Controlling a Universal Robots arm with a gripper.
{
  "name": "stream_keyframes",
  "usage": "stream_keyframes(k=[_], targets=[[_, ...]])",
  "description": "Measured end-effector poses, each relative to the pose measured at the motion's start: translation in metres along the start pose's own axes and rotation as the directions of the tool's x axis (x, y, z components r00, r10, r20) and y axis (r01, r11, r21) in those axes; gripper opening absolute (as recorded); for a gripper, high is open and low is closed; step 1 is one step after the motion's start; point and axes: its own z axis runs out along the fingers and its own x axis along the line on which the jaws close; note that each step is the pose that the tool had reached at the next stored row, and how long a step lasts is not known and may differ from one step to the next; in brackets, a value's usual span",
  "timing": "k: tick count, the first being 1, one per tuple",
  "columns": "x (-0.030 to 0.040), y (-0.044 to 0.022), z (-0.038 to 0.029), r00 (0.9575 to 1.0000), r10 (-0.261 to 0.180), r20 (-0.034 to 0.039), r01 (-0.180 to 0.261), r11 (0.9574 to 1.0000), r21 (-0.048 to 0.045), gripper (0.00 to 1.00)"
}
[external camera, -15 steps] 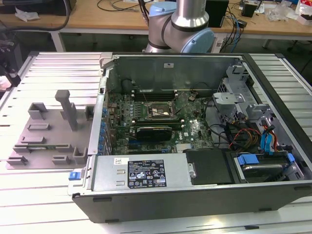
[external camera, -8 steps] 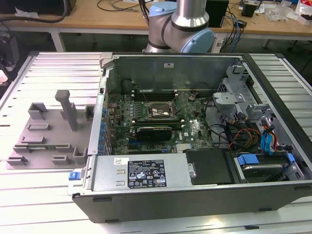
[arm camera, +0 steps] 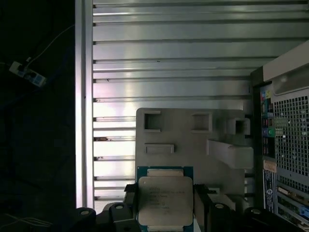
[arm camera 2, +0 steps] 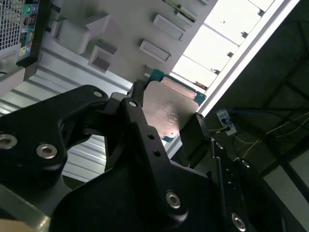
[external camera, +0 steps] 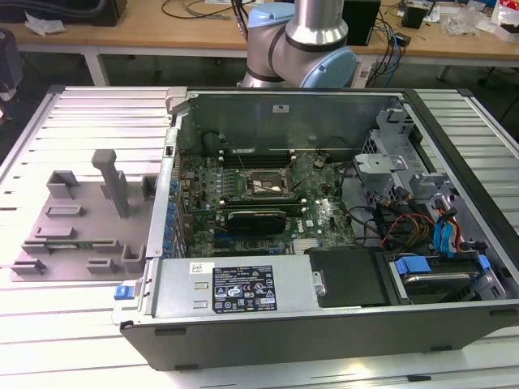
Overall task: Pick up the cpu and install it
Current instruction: 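Pick up the cpu and move it towards the insertion slot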
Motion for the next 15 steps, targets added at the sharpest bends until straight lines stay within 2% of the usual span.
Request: stream_keyframes(k=[2,7,10,11,15], targets=[[0.0,0.0007,-0.008,1.0,0.0,0.0,0.0,1.0,0.0,0.55],[0.0,0.0009,-0.0106,1.0,0.0,0.0,0.0,1.0,0.0,0.55],[-0.0059,0.001,-0.0107,1.0,0.0,0.0,0.0,1.0,0.0,0.55],[-0.0098,0.0011,-0.0107,1.0,0.0,0.0,0.0,1.0,0.0001,0.55],[-0.0166,0.0012,-0.0108,1.0,0.0,0.0,0.0,1.0,-0.0001,0.55]])
